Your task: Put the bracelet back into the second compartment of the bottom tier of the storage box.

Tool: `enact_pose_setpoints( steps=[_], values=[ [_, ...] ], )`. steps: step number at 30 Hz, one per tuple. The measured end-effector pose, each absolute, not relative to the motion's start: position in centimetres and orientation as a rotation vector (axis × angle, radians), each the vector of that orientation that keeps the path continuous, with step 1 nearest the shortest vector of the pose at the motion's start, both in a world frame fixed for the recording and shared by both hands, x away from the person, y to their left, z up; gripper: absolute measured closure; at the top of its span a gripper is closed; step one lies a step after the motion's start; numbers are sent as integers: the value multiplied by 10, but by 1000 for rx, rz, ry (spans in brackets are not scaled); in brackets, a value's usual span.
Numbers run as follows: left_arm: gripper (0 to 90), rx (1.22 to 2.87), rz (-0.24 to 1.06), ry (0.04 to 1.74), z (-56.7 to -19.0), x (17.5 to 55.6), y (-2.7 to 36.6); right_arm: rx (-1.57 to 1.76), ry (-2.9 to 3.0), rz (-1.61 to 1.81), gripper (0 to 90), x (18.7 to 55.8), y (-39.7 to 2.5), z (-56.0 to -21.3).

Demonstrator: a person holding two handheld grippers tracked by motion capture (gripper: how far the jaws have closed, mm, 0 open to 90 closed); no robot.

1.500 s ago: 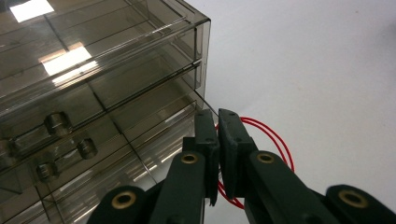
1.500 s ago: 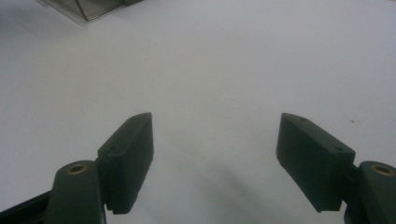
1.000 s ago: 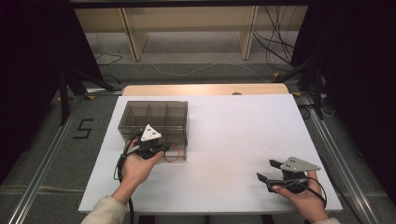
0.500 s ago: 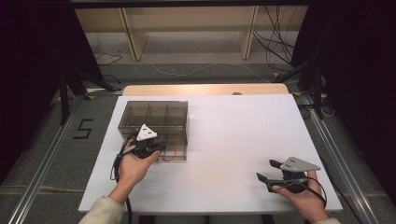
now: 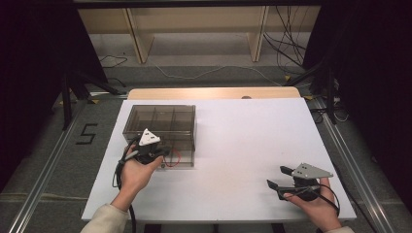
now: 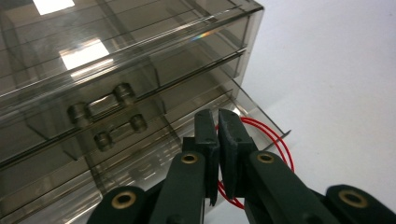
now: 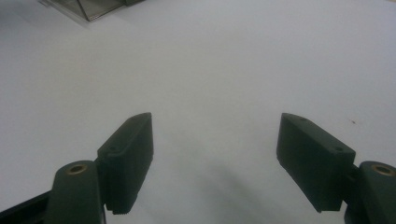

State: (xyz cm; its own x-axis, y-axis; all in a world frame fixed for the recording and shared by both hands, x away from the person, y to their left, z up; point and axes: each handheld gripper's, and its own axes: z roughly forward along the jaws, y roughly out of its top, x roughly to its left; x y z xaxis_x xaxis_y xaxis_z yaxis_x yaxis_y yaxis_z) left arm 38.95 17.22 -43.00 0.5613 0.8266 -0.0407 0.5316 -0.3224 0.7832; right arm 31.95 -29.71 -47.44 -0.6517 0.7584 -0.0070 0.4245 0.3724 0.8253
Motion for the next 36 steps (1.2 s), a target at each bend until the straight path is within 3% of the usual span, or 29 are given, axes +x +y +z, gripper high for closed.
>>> enact_pose_setpoints(
  steps=[36],
  values=[
    [868, 2004, 715, 1189, -452, 401, 189, 1031, 2248, 1187, 280, 320, -297, -474]
  ],
)
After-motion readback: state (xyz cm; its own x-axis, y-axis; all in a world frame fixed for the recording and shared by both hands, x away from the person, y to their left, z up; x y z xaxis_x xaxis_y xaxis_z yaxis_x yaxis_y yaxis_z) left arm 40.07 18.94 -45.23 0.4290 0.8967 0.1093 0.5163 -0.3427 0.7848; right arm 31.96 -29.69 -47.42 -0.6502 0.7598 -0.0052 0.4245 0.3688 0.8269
